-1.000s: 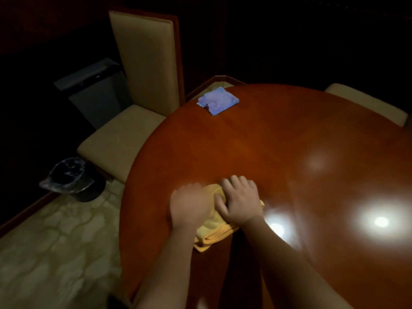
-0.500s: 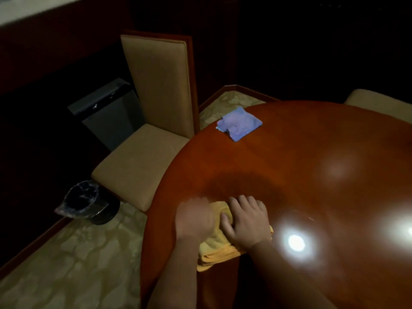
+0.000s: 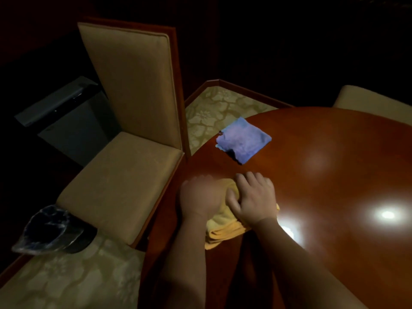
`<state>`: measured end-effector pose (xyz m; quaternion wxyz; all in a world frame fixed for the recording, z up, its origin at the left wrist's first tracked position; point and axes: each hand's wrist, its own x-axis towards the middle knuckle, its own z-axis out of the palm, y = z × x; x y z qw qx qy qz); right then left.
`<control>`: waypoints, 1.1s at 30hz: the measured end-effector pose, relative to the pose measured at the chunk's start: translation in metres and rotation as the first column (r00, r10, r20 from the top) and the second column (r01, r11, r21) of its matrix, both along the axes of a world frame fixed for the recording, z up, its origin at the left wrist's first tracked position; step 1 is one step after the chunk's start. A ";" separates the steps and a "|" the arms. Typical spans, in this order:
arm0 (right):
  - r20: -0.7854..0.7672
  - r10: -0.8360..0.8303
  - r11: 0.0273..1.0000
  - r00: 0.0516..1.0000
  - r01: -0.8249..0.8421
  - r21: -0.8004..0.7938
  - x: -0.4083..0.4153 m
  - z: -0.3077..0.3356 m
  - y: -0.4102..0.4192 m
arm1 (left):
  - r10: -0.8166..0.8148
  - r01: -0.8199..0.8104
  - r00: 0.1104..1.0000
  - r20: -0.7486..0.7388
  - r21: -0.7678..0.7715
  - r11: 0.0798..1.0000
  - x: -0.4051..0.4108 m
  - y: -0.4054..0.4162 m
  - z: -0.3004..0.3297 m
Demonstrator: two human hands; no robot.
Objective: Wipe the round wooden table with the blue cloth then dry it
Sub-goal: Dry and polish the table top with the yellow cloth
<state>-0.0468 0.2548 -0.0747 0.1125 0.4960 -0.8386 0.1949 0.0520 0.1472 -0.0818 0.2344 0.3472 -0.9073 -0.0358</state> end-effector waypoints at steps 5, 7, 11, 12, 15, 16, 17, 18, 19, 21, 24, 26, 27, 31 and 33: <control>0.027 0.012 0.999 1.000 -0.013 0.037 -0.024 0.002 -0.031 | 0.029 -0.029 0.998 -0.053 -0.004 1.000 -0.023 -0.028 -0.006; 0.037 0.031 0.998 0.999 -0.033 0.047 -0.032 0.003 -0.041 | 0.047 -0.046 0.997 -0.058 0.020 0.999 -0.028 -0.035 -0.007; -0.001 0.037 0.999 0.999 -0.037 0.027 -0.042 0.003 -0.055 | 0.051 -0.048 0.996 -0.069 0.051 0.998 -0.038 -0.046 -0.004; -0.021 0.035 0.999 0.999 -0.034 0.018 -0.044 0.002 -0.057 | 0.054 -0.051 0.996 -0.069 0.048 0.998 -0.040 -0.047 -0.002; -0.098 0.054 0.998 0.994 -0.053 0.020 -0.043 -0.002 -0.056 | 0.072 -0.069 0.997 -0.034 0.065 0.995 -0.035 -0.042 0.000; -0.125 0.083 0.996 0.989 -0.080 0.029 -0.041 -0.003 -0.053 | 0.090 -0.088 0.996 -0.014 0.095 0.992 -0.029 -0.035 0.002; -0.149 0.119 0.993 0.982 -0.114 0.039 -0.038 -0.004 -0.049 | 0.112 -0.111 0.994 -0.003 0.113 0.987 -0.021 -0.028 0.004; -0.163 0.155 0.988 0.975 -0.149 0.048 -0.034 -0.004 -0.045 | 0.133 -0.134 0.991 0.014 0.116 0.984 -0.013 -0.019 0.005; -0.164 0.184 0.983 0.969 -0.177 0.054 -0.027 -0.003 -0.039 | 0.147 -0.151 0.988 0.040 0.112 0.982 -0.004 -0.011 0.006; -0.145 0.228 0.973 0.963 -0.219 0.072 -0.010 0.000 -0.024 | 0.166 -0.175 0.983 0.080 0.121 0.977 0.018 0.009 0.008; -0.108 0.294 0.954 0.950 -0.284 0.100 0.022 0.002 0.003 | 0.225 -0.241 0.968 0.112 0.150 0.959 0.057 0.046 0.009; -0.076 0.341 0.936 0.937 -0.332 0.113 0.046 0.003 0.026 | 0.280 -0.302 0.949 0.146 0.169 0.938 0.083 0.077 0.010; -0.063 0.359 0.929 0.931 -0.351 0.118 0.058 0.003 0.039 | 0.312 -0.337 0.938 0.153 0.181 0.924 0.096 0.094 0.011; -0.017 0.397 0.908 0.918 -0.390 0.154 0.106 0.006 0.100 | 0.379 -0.414 0.905 0.192 0.206 0.887 0.146 0.162 0.013; -0.011 0.432 0.889 0.902 -0.423 0.175 0.125 0.007 0.126 | 0.391 -0.430 0.896 0.209 0.201 0.880 0.166 0.190 0.014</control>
